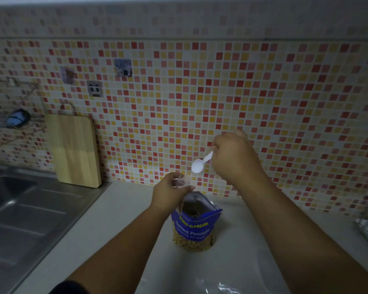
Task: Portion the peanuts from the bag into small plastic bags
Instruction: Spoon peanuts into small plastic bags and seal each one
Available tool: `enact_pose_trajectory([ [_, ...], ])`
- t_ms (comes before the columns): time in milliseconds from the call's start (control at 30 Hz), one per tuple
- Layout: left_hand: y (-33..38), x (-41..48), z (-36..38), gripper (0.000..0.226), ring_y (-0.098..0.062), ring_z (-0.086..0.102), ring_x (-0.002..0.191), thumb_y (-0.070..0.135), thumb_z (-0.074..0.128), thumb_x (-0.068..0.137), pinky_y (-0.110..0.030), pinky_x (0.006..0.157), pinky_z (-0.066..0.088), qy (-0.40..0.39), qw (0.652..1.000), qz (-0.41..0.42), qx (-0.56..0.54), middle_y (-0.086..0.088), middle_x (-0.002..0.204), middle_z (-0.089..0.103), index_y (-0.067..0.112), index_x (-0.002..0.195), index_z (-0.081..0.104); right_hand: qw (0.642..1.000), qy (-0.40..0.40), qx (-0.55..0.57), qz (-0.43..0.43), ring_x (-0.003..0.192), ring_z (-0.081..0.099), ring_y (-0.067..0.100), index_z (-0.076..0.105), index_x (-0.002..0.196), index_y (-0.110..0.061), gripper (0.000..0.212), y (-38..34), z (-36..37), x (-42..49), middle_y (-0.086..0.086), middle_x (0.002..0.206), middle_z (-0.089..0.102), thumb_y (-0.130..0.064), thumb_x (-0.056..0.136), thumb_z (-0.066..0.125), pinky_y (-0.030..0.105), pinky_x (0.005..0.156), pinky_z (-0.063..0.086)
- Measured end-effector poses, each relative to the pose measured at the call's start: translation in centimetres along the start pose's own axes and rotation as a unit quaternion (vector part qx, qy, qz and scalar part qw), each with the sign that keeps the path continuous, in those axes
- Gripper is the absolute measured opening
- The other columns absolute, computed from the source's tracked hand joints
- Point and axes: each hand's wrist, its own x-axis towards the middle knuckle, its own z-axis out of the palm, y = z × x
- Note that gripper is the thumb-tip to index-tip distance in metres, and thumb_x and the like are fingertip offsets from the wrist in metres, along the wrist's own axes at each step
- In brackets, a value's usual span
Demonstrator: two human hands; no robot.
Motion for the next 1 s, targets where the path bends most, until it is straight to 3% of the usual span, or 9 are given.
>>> enact_pose_trajectory([
  [133,-0.4,-0.1,-0.5,0.042,-0.018,0.064,0.095,0.023,0.079,0.074,-0.037,0.085,0.057,0.004,1.0,-0.008,-0.019,-0.002,0.106,0.067,0.022,0.112,0.06,0.983,-0.118,-0.018,0.136,0.095,0.058,0.025,0.064,0.097,-0.008,0.018,2.3,3.8,-0.5,0.007,0.094,0.063,-0.014,0.088,0.05,0.031,0.079,0.052],
  [300,-0.2,-0.6,-0.4,0.045,-0.017,0.063,0.095,0.025,0.079,0.074,-0.035,0.085,0.056,0.008,1.0,0.006,-0.021,0.0,0.105,0.066,0.021,0.114,0.059,0.936,-0.303,-0.066,0.166,0.061,0.046,0.014,0.059,0.078,-0.01,0.014,2.9,9.8,-3.0,0.002,0.072,0.051,-0.023,0.081,0.064,0.023,0.052,0.039],
  [367,0.0,-0.8,-0.3,0.047,-0.016,0.064,0.094,0.025,0.078,0.074,-0.034,0.084,0.057,0.003,1.0,0.013,-0.023,0.0,0.106,0.066,0.02,0.116,0.058,0.935,-0.307,-0.053,0.168,0.061,0.046,0.015,0.06,0.082,-0.013,0.011,3.0,10.8,-3.8,0.002,0.074,0.055,-0.023,0.084,0.063,0.024,0.055,0.041],
  [467,0.0,-1.0,-0.4,0.047,-0.016,0.064,0.095,0.024,0.078,0.075,-0.035,0.084,0.057,0.001,1.0,0.023,-0.012,0.0,0.105,0.065,0.019,0.117,0.057,0.935,-0.313,-0.048,0.158,0.086,0.054,0.023,0.067,0.103,-0.01,0.024,3.3,11.3,-4.6,0.008,0.095,0.063,-0.022,0.092,0.05,0.029,0.069,0.046],
  [567,-0.1,-1.2,-0.4,0.044,-0.017,0.065,0.094,0.024,0.078,0.075,-0.036,0.085,0.058,0.002,0.999,0.033,-0.006,-0.001,0.105,0.066,0.021,0.114,0.058,0.962,-0.218,0.05,0.159,0.107,0.052,0.024,0.071,0.103,-0.019,0.03,2.8,9.9,-4.8,0.004,0.106,0.067,-0.032,0.094,0.045,0.032,0.082,0.047],
  [633,-0.1,-1.2,-0.4,0.045,-0.016,0.065,0.092,0.025,0.078,0.075,-0.037,0.084,0.058,-0.001,0.999,0.036,0.002,0.0,0.103,0.067,0.021,0.114,0.058,0.946,-0.182,0.211,0.169,0.106,0.058,0.023,0.07,0.109,-0.017,0.033,1.7,8.3,-4.5,0.005,0.114,0.068,-0.038,0.094,0.05,0.029,0.086,0.045],
  [700,0.1,-1.3,-0.3,0.047,-0.015,0.066,0.091,0.025,0.078,0.074,-0.036,0.083,0.058,-0.005,0.999,0.04,0.005,0.0,0.102,0.067,0.02,0.116,0.058,0.911,-0.206,0.308,0.182,0.107,0.061,0.026,0.07,0.109,-0.011,0.041,0.4,6.7,-4.3,0.011,0.115,0.068,-0.044,0.091,0.054,0.031,0.087,0.045],
  [900,0.7,-2.1,0.0,0.047,-0.012,0.065,0.088,0.021,0.079,0.074,-0.015,0.066,0.052,-0.011,0.998,0.055,0.014,0.002,0.099,0.066,0.021,0.116,0.057,0.881,-0.205,0.361,0.229,0.09,0.066,0.024,0.074,0.094,-0.008,0.029,-0.6,5.7,-4.5,0.013,0.098,0.072,-0.034,0.085,0.065,0.031,0.077,0.051],
  [1000,0.8,-2.5,-0.1,0.052,-0.013,0.065,0.089,0.025,0.08,0.072,-0.017,0.067,0.054,-0.028,0.998,0.049,0.015,0.003,0.101,0.065,0.022,0.117,0.056,0.885,-0.199,0.356,0.226,0.082,0.063,0.018,0.075,0.091,-0.012,0.02,-0.5,5.7,-4.8,0.008,0.095,0.072,-0.028,0.086,0.064,0.023,0.064,0.046],
])
